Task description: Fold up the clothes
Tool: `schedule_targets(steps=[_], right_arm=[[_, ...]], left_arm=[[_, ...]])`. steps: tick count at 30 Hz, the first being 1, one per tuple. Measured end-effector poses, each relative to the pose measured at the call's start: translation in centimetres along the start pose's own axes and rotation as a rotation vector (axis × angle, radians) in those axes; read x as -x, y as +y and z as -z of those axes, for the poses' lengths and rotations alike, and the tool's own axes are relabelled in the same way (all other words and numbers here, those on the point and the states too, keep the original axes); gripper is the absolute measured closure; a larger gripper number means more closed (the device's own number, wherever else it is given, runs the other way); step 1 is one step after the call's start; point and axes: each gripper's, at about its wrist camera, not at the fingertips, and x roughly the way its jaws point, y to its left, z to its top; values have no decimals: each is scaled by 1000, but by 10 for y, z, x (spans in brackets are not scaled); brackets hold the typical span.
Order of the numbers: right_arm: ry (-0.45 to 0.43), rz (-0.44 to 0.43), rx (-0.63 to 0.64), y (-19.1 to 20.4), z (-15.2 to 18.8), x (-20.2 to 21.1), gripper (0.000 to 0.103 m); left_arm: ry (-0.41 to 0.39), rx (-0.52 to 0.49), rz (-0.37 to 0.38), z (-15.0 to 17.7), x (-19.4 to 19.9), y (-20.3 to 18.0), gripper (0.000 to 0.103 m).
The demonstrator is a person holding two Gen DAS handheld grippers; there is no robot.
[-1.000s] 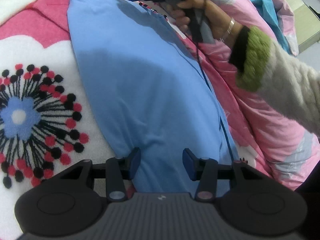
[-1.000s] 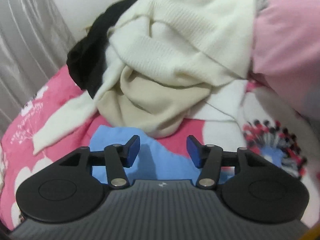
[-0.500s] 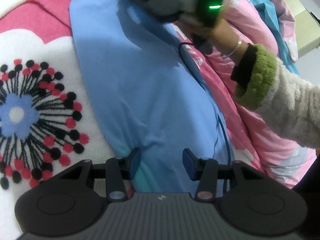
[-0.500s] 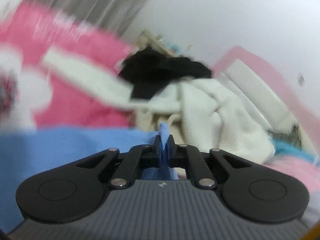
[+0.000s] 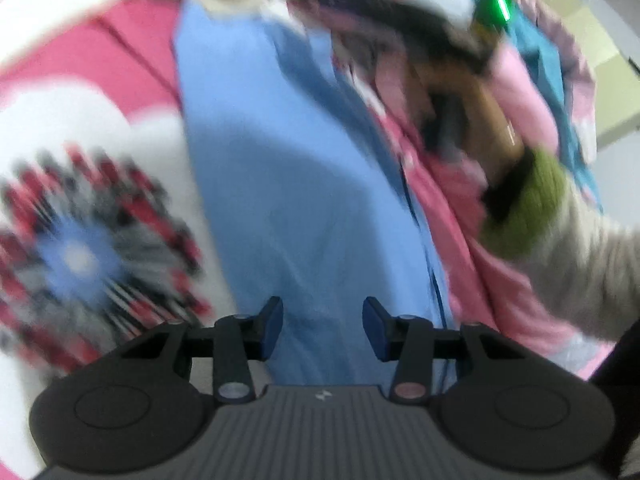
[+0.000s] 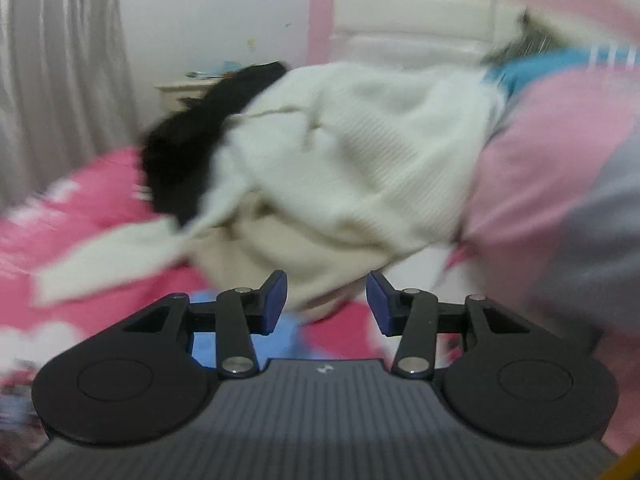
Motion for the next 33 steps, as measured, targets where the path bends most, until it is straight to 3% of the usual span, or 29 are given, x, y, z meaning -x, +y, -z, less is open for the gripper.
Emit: schedule_targets(steps=[3, 8, 14, 15, 17, 18, 23, 27, 29, 33], right_arm=[[76, -120, -89, -2, 8, 10, 61], [193, -137, -158, -1, 30, 0, 72], [240, -143, -222, -2, 39, -10, 75], [240, -143, -221, -2, 39, -11, 75], [236, -147, -222, -2, 38, -8, 76], [232, -145, -220, -3, 37, -6, 76], [208, -94, -206, -7, 34, -3, 78], [228, -41, -200, -15, 36, -19, 78], [235, -41, -268, -26, 39, -27, 81], [178, -81, -451, -51, 41, -6, 79]], left_arm=[[-83, 10, -92, -40, -1, 20, 56], [-220, 27, -245, -108, -3, 53, 53], [-222, 19, -367, -167, -60, 65, 51], [-235, -2, -381, -168, -64, 61, 45], [-261, -41, -408, -171, -72, 53, 49], [-268, -49, -412, -170, -74, 52, 63], [-310, -105, -440, -166, -82, 38, 91], [-365, -197, -456, -160, -81, 14, 99], [-428, -294, -445, -150, -73, -9, 99], [-490, -630, -412, -105, -66, -66, 99]])
